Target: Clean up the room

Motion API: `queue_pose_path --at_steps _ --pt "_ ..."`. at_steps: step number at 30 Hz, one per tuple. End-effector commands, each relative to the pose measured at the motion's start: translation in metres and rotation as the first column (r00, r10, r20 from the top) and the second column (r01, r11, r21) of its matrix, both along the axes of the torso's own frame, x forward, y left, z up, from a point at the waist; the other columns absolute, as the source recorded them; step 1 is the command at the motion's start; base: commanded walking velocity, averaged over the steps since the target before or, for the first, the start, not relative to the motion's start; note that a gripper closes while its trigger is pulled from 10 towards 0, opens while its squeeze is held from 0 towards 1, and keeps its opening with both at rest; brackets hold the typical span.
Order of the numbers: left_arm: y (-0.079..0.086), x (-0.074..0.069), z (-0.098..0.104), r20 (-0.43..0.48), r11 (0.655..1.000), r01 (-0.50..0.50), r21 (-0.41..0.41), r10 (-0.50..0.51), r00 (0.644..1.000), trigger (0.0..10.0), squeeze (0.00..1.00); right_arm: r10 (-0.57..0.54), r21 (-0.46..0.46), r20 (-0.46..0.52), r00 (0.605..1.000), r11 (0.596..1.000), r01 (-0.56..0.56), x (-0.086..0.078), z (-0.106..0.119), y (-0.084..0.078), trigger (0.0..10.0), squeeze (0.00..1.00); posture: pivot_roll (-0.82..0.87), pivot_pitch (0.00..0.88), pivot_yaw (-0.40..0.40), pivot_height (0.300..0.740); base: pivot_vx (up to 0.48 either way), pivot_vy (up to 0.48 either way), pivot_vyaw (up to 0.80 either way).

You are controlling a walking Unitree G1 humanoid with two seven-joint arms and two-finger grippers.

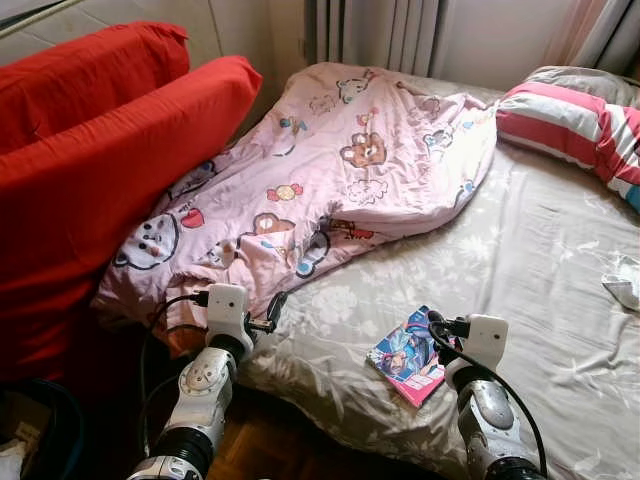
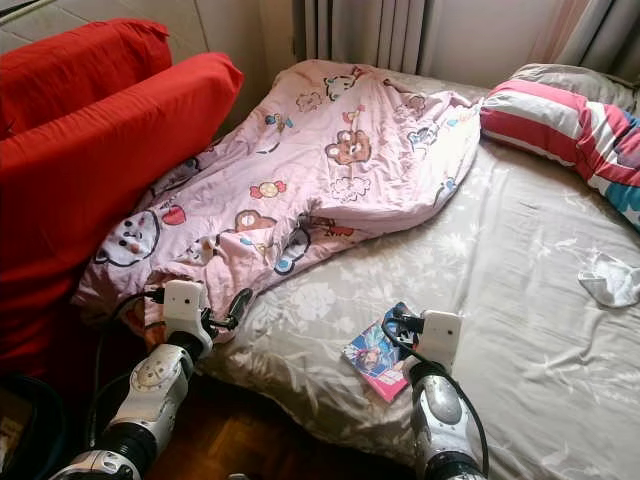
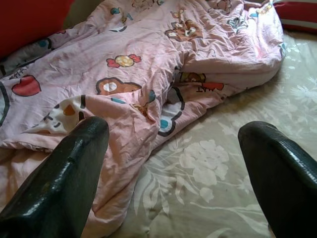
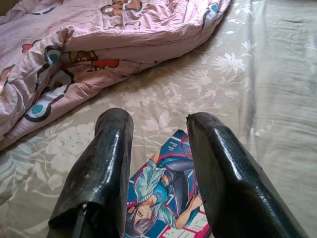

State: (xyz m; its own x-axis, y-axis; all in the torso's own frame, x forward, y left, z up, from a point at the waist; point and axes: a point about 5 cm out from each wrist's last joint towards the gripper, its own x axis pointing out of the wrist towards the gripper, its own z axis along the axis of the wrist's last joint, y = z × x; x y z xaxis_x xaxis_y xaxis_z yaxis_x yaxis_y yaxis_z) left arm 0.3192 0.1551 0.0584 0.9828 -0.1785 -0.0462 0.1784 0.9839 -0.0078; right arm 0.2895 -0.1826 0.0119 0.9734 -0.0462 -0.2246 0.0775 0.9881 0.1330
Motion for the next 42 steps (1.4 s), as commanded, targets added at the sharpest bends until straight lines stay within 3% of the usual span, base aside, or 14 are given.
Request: queue_pose_path --at_steps 1,12,34,42 --pt "0.0009 0.0003 0.0007 0.003 1.000 -0.007 -0.005 0.007 1.000 10.0 0.00 -0.002 0.007 0.008 1.000 1.000 0.002 -0.0003 0.0004 0.0004 10.0 0.00 0.10 0.123 0.008 0.740 0.244 0.000 0.00" --pt "-0.0005 0.0000 0.0006 0.005 1.000 -0.009 -0.009 0.009 1.000 10.0 0.00 0.001 0.003 0.009 1.000 1.000 -0.001 -0.0003 0.0008 -0.0011 10.0 0.00 0.10 0.133 0.000 0.740 0.274 0.000 0.00" --pt "-0.0046 -0.0078 -0.0046 0.004 1.000 0.005 -0.023 -0.005 1.000 10.0 0.00 -0.018 -0.025 -0.044 0.999 1.000 0.017 -0.0075 -0.0079 0.0000 10.0 0.00 0.09 0.170 -0.007 0.740 0.000 0.000 0.00" --pt "-0.0070 -0.0074 -0.0031 0.008 1.000 0.008 -0.029 -0.008 1.000 10.0 0.00 -0.005 -0.021 -0.044 0.999 1.000 0.004 -0.0086 -0.0087 0.0019 10.0 0.00 0.08 0.185 -0.008 0.683 0.000 0.000 0.00"
